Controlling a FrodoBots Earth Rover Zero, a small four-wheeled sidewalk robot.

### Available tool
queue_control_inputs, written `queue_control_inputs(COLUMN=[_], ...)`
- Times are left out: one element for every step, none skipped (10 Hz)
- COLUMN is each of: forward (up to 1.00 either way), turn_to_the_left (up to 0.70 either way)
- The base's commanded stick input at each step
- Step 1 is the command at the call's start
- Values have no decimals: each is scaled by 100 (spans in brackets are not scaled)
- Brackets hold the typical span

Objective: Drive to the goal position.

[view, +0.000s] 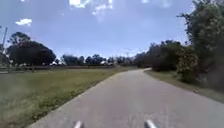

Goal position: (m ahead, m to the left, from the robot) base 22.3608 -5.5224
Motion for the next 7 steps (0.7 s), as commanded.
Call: queue_control_inputs(forward=[50,50,50,50,50,50,50], turn_to_the_left=[-25,-23,-18,-11,-3,0,0])
